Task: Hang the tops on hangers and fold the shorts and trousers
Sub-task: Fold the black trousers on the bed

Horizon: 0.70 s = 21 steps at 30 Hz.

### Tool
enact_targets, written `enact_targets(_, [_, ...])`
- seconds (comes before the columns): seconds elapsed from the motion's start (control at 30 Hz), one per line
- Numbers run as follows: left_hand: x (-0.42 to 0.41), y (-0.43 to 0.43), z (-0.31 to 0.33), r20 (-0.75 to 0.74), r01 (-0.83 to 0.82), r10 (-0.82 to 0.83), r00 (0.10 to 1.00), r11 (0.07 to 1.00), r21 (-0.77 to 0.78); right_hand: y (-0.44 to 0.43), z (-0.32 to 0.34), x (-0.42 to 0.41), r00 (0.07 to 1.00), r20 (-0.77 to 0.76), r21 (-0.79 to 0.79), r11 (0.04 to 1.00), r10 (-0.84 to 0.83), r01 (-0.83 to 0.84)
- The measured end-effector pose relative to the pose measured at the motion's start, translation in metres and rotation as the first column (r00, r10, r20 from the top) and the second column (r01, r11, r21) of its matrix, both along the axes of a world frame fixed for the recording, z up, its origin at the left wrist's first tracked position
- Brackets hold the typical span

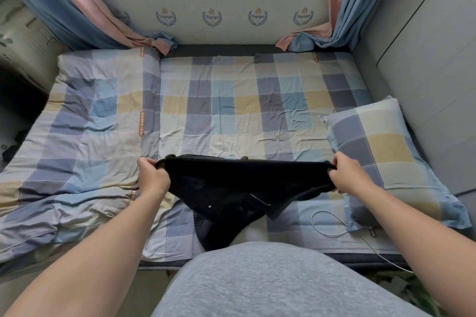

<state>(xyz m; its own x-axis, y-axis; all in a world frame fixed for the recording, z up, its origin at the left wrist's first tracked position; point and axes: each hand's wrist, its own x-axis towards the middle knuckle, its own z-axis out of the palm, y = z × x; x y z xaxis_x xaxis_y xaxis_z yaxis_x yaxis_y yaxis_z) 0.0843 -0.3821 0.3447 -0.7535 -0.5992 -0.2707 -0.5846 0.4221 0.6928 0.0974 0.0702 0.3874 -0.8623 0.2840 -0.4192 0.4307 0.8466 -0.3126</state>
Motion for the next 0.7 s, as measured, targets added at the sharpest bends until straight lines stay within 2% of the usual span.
enact_targets(0.07, [-0.002,0.001,-0.002,-0.042,0.081,-0.077,0.996,0.992,0.092,0.005,0.004,-0.002,0.987,-0.025,-0.14,0.978,-0.16,0.155])
enact_targets(0.13, [-0.004,-0.003,0.0,-0.025,0.275,-0.274,0.961,0.956,0.101,0.013,0.008,-0.003,0.958,-0.039,-0.215,0.938,-0.286,0.271])
enact_targets(0.2, [-0.001,-0.011,0.0,0.094,0.555,-0.549,0.83,0.831,-0.049,0.02,0.011,-0.002,0.923,-0.069,-0.235,0.905,-0.379,0.354])
enact_targets(0.23, [0.002,-0.014,-0.002,0.164,0.653,-0.633,0.757,0.744,-0.141,0.023,0.011,-0.001,0.912,-0.083,-0.222,0.899,-0.403,0.377])
enact_targets(0.27, [0.004,-0.017,-0.004,0.211,0.679,-0.646,0.734,0.7,-0.222,0.025,0.011,0.001,0.907,-0.095,-0.204,0.9,-0.41,0.385])
enact_targets(0.3, [0.006,-0.019,-0.005,0.23,0.656,-0.615,0.755,0.697,-0.29,0.026,0.011,0.002,0.903,-0.105,-0.198,0.899,-0.416,0.391])
enact_targets(0.33, [0.009,-0.018,-0.007,0.215,0.584,-0.544,0.811,0.744,-0.324,0.027,0.01,0.003,0.894,-0.11,-0.213,0.889,-0.434,0.406])
enact_targets(0.37, [0.008,-0.016,-0.008,0.187,0.47,-0.432,0.882,0.829,-0.302,0.027,0.01,0.003,0.876,-0.105,-0.249,0.865,-0.471,0.436])
enact_targets(0.4, [0.006,-0.01,-0.008,0.159,0.272,-0.244,0.957,0.944,-0.188,0.026,0.011,0.004,0.849,-0.088,-0.293,0.828,-0.521,0.478])
enact_targets(0.43, [0.002,-0.001,-0.004,0.184,0.021,-0.021,0.983,1.0,0.005,0.027,0.01,0.004,0.824,-0.062,-0.323,0.792,-0.564,0.518])
enact_targets(0.47, [-0.002,0.009,-0.001,0.235,-0.233,0.174,0.956,0.939,0.254,0.027,0.009,0.005,0.805,-0.037,-0.334,0.767,-0.592,0.548])
enact_targets(0.5, [-0.004,0.014,0.0,0.298,-0.438,0.331,0.895,0.775,0.455,0.028,0.006,0.006,0.792,-0.018,-0.338,0.75,-0.61,0.569])
enact_targets(0.53, [-0.003,0.017,-0.001,0.34,-0.511,0.382,0.859,0.661,0.55,0.03,0.003,0.008,0.78,-0.008,-0.343,0.735,-0.625,0.585])
enact_targets(0.57, [-0.003,0.02,-0.001,0.335,-0.501,0.374,0.865,0.667,0.551,0.032,0.001,0.01,0.769,0.005,-0.346,0.721,-0.639,0.6])
enact_targets(0.6, [-0.002,0.022,0.001,0.29,-0.408,0.298,0.909,0.777,0.48,0.035,-0.002,0.013,0.763,0.024,-0.345,0.711,-0.646,0.613])
enact_targets(0.63, [0.001,0.021,0.002,0.262,-0.252,0.16,0.952,0.894,0.37,0.037,-0.004,0.017,0.76,0.049,-0.343,0.704,-0.648,0.622])
enact_targets(0.67, [0.004,0.018,0.001,0.257,-0.106,0.032,0.966,0.954,0.279,0.039,-0.005,0.021,0.759,0.077,-0.347,0.696,-0.647,0.629])
enact_targets(0.7, [0.004,0.013,0.0,0.263,-0.005,-0.063,0.963,0.968,0.251,0.039,-0.006,0.024,0.756,0.107,-0.357,0.685,-0.646,0.635])
